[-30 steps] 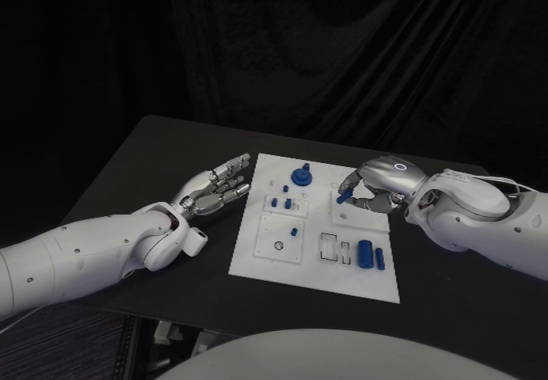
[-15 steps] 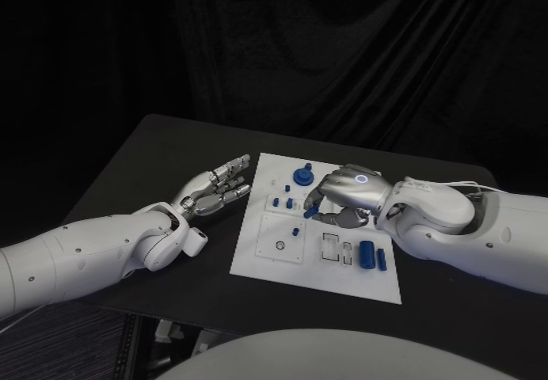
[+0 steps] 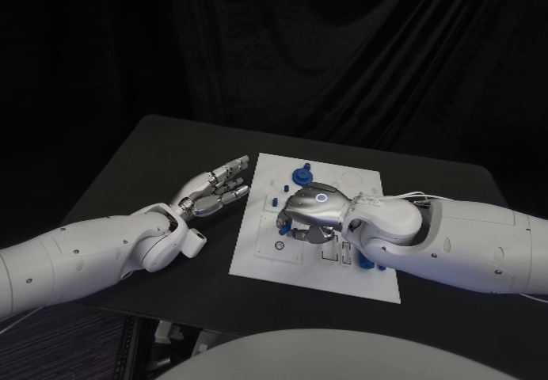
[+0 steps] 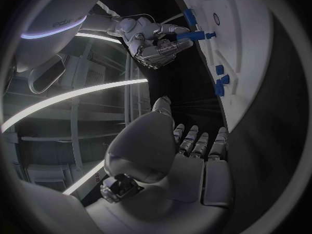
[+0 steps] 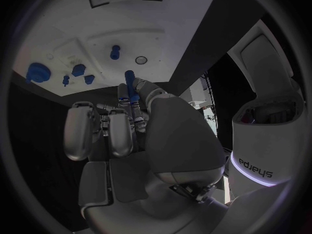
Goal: Assemble the parts on the task board
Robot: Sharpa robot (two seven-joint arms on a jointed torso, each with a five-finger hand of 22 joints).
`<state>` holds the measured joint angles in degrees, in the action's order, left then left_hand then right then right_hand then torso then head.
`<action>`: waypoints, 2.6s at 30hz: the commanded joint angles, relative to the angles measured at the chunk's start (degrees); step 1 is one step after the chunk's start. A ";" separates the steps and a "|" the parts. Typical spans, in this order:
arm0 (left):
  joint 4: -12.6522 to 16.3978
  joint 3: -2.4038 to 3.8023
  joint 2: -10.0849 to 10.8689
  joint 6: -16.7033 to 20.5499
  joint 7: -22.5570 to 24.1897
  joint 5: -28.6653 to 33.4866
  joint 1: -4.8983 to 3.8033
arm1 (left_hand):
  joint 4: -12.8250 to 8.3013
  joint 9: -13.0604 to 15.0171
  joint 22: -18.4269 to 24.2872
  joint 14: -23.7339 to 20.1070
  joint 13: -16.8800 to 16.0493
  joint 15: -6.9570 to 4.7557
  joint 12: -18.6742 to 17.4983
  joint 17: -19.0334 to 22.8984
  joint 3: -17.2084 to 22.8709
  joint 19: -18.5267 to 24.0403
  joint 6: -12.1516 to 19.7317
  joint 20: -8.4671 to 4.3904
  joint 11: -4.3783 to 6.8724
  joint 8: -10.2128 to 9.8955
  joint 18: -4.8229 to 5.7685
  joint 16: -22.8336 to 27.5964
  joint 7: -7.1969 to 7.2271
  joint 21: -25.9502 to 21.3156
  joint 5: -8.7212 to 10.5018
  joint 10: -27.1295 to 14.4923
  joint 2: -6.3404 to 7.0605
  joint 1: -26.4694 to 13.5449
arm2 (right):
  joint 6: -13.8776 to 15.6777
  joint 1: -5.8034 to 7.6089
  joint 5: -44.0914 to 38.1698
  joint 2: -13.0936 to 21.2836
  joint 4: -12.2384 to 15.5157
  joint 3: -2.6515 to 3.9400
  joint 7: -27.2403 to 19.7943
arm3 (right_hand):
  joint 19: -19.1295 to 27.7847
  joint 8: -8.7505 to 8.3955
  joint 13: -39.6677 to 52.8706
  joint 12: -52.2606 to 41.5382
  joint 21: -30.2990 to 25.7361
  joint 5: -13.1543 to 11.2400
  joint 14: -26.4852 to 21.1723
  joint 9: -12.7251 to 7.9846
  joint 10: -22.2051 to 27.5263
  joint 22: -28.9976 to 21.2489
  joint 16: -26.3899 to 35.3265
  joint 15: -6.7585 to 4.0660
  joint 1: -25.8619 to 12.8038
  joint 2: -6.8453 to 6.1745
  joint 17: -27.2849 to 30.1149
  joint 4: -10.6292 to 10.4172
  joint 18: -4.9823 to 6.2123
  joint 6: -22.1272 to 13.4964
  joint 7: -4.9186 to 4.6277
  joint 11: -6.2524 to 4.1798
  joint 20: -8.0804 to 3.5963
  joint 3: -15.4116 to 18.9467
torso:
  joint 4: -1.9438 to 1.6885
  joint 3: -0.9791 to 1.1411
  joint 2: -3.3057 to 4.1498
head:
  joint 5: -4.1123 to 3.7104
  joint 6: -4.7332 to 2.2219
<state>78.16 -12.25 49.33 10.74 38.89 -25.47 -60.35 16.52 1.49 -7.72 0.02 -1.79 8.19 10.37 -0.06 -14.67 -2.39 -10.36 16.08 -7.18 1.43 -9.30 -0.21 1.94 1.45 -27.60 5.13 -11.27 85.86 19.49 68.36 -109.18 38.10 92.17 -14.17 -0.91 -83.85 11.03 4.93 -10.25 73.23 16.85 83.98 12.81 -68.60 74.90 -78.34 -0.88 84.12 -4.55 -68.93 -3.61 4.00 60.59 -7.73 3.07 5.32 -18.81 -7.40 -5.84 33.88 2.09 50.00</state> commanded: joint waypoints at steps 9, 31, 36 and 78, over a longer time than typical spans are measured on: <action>-0.19 0.05 -0.50 -0.99 4.93 0.31 0.08 | -0.07 0.06 0.06 -0.02 -0.02 0.47 -0.03 0.06 0.14 0.04 -0.35 0.30 -0.38 0.24 -0.94 0.21 -0.16 0.09 0.14 -0.22 -0.63 -0.14 | -2.59 -1.34 -1.95 -1.24 -1.26 0.01 0.43 | -0.01 -0.64 0.24 0.12 -0.06 0.15 1.04 4.66 -0.56 10.29 0.07 -0.31 -0.30 -0.09 0.08 0.36 -0.38 0.90 0.96 0.15 -0.52 -0.05 | -0.23 -0.05 0.00 | -0.28 0.00; -0.75 0.05 -0.98 -1.28 4.92 0.31 0.33 | -0.12 0.08 0.11 -0.02 -0.02 0.35 -0.01 0.06 0.18 0.05 -0.56 0.32 -0.52 0.25 -0.93 0.21 -0.29 0.08 0.50 -0.24 -0.71 -0.15 | -3.37 -2.32 -1.96 -1.60 -1.44 0.00 0.52 | 0.08 -0.80 0.39 0.08 -0.26 -0.06 0.97 4.77 -0.78 10.24 0.22 -0.32 -0.39 -0.01 0.29 0.44 -0.34 0.75 0.96 0.10 -0.51 -0.12 | 0.03 -0.03 -0.01 | -0.11 0.00; -0.78 0.05 -0.98 -1.30 4.89 0.31 0.39 | -0.12 0.08 0.11 -0.02 -0.02 0.35 -0.01 0.06 0.18 0.05 -0.56 0.32 -0.52 0.25 -0.93 0.21 -0.29 0.08 0.50 -0.24 -0.71 -0.15 | -3.10 -2.51 -1.96 -1.85 -1.57 0.00 0.44 | 0.10 -0.82 0.41 0.08 -0.32 -0.07 0.96 4.78 -0.78 10.22 0.24 -0.32 -0.39 0.00 0.33 0.45 -0.33 0.74 0.96 0.10 -0.52 -0.13 | -0.06 -0.04 -0.06 | -0.03 0.00; -0.85 0.05 -1.01 -1.65 4.44 0.31 0.63 | -0.08 0.08 0.14 -0.02 -0.02 0.40 -0.01 0.06 0.16 0.05 -0.62 0.32 -0.62 0.23 -0.93 0.21 -0.44 0.08 0.32 -0.27 -0.79 -0.29 | -5.70 -2.87 -0.50 -2.01 -2.31 -0.01 1.47 | 3.21 -7.50 1.70 2.62 -6.29 -4.66 -2.09 -0.11 12.67 8.67 2.86 2.51 -4.15 -1.62 4.43 -0.06 0.79 -18.30 2.50 3.59 2.14 -0.44 | -0.02 -0.04 -0.11 | -0.24 0.00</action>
<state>77.23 -12.25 48.43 9.71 38.89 -25.45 -59.84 16.52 1.48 -7.63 0.02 -1.78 8.19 10.37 -0.09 -14.67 -2.39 -10.76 16.08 -7.39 1.43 -9.30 -0.21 1.52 1.45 -27.22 4.91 -11.50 85.62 14.22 65.65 -109.65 36.01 89.85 -14.19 -0.46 -80.98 3.71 6.56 -7.38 67.21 12.38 82.21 12.78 -56.18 74.92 -75.63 1.45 80.50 -6.02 -64.59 -3.79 4.01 42.61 -5.34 6.66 7.37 -19.59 -7.41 -5.89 33.79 1.90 50.00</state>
